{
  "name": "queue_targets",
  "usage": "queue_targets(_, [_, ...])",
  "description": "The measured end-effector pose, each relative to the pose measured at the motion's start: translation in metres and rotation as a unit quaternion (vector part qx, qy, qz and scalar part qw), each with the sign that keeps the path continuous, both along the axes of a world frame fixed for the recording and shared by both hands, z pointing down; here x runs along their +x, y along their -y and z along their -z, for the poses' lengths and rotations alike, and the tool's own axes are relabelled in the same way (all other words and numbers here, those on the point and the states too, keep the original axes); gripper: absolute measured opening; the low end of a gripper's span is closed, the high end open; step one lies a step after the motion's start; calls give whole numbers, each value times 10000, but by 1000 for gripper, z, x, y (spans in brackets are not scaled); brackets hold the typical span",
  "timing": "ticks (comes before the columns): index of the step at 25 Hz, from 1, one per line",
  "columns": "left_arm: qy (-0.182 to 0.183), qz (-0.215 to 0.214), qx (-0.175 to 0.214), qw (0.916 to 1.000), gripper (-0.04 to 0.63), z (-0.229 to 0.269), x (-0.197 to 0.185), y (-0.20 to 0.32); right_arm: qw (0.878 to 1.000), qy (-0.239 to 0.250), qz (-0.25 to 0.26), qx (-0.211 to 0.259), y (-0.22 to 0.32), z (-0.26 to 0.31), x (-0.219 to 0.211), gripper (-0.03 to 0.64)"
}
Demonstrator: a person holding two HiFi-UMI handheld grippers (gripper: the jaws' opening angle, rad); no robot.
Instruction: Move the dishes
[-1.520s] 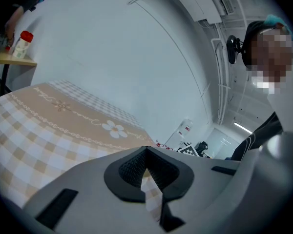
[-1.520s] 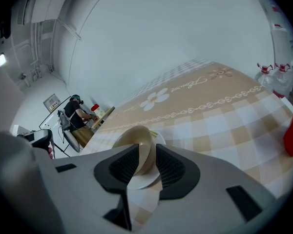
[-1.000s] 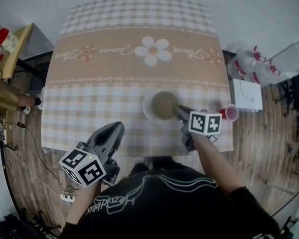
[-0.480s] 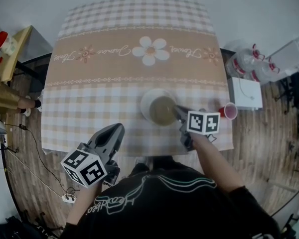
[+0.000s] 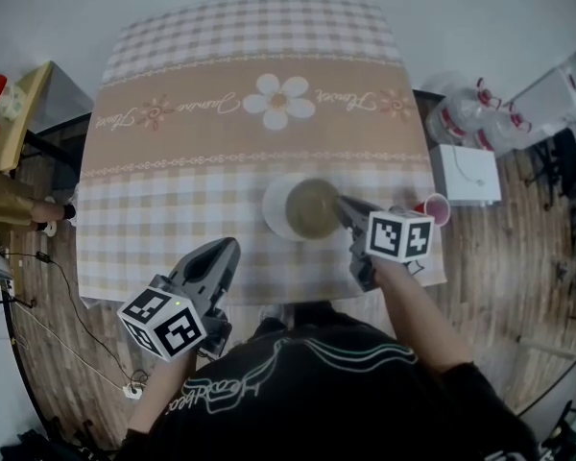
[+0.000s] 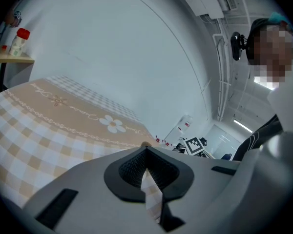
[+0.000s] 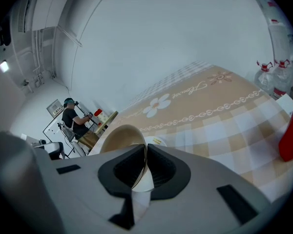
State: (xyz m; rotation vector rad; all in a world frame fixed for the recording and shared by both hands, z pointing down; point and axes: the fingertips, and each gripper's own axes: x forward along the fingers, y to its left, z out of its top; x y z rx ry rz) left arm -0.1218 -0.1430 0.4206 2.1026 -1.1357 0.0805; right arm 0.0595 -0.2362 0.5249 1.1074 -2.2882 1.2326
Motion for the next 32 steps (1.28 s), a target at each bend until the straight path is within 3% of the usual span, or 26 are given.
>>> queue_targets(13, [-77,-568,58,9983,-6,2,44,23,9958,46,-810,418,11,40,68,29])
queue_targets(25, [-126,-1138,75,9934,-6,-1,93,43,9880,-47,-1512,315,2,28,131,29])
queue_targets(32, [-105,-1334,-11,9910,-6,-6,112,50,9849,-63,-1727,93,-7,7,146,29])
